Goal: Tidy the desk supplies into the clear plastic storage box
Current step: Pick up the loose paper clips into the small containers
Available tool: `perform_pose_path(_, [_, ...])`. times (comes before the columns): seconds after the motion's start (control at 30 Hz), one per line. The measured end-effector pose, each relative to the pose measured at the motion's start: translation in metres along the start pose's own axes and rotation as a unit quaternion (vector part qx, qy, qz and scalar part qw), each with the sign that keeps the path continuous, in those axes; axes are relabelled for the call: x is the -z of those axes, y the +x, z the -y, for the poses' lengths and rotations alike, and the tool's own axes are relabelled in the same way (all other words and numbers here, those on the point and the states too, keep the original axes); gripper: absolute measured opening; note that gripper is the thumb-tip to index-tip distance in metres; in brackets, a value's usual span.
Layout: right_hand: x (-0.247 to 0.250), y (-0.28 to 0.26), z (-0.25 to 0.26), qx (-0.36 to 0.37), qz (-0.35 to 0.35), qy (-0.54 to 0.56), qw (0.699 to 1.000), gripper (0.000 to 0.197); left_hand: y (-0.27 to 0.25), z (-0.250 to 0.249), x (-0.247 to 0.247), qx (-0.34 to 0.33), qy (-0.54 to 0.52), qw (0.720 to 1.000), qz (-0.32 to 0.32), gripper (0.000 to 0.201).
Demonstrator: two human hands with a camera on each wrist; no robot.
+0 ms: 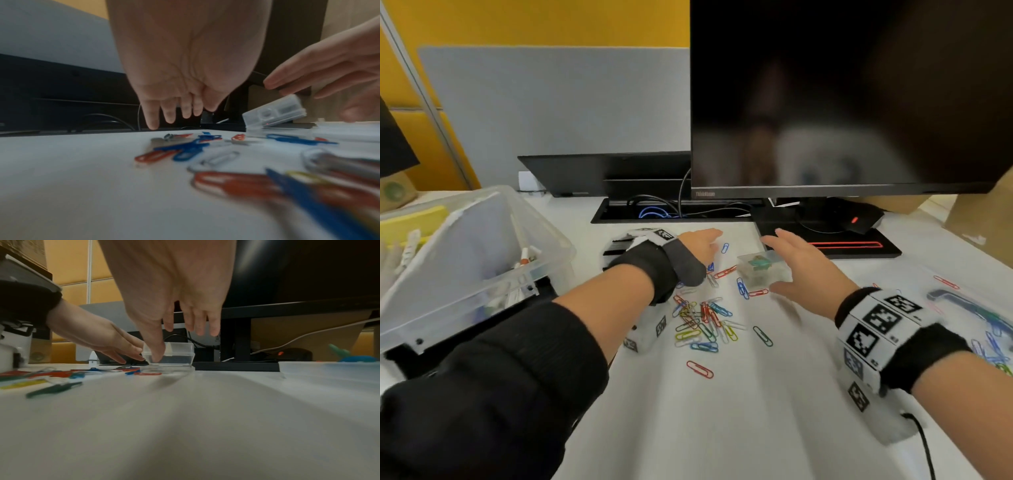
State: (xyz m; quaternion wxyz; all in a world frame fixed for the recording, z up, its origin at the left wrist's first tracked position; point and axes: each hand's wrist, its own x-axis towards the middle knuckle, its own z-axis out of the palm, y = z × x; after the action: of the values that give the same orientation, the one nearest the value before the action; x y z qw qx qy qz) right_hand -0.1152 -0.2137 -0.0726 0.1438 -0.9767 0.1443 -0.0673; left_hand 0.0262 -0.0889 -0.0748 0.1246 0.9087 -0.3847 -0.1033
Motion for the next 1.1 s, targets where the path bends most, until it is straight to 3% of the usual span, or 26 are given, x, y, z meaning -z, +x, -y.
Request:
perform_pose_path(0.1, [-0.002,0.007,0.002,0.001,0.038,0.001,0.999,0.073,0.005,-0.003,0.004,-0.001,0.004,0.998,0.070,0.047])
perform_pose_path(0.2, [-0.001,0.008,0.002,-0.019,0.047,-0.010,0.999,0.057,0.000,-0.007,0.004,-0.004,0.031,0.991,0.128,0.046])
perform_pose_path(0.43, [0.003,0.005,-0.001,-0.057,-0.007,-0.037,0.998,0.030,-0.051,-0.002,-0.005,-0.072,0.011,0.987,0.140,0.042])
perform_pose_path(0.5, [0.005,0.005,0.001,-0.054,-0.029,-0.038,0.997,0.026,-0.061,0.000,-0.007,-0.097,-0.005,0.990,0.099,0.038])
perform_pose_path(0.57, [0.006,0.004,0.002,-0.055,-0.052,-0.032,0.997,0.025,-0.064,0.001,-0.004,-0.105,-0.025,0.994,0.006,0.035])
perform_pose_path(0.67, [0.005,-0.003,0.006,-0.050,-0.065,0.003,0.997,0.028,-0.062,-0.001,0.000,-0.111,-0.064,0.987,-0.093,0.056])
perform_pose_path(0.77, [0.002,-0.013,0.012,0.000,-0.085,0.047,0.995,0.029,-0.064,-0.006,-0.002,-0.137,-0.109,0.980,-0.095,0.074])
perform_pose_path(0.97, [0.003,-0.043,0.022,0.078,-0.081,0.127,0.985,0.027,-0.069,-0.015,-0.004,-0.186,-0.085,0.971,-0.120,0.039])
perform_pose_path(1.03, [0.004,-0.049,0.019,0.053,-0.093,0.137,0.985,0.028,-0.070,-0.019,-0.004,-0.195,-0.066,0.968,-0.143,0.035])
perform_pose_path(1.1, [0.006,-0.052,0.010,-0.024,-0.104,0.094,0.990,0.035,-0.071,-0.020,-0.005,-0.198,-0.065,0.960,-0.185,0.033])
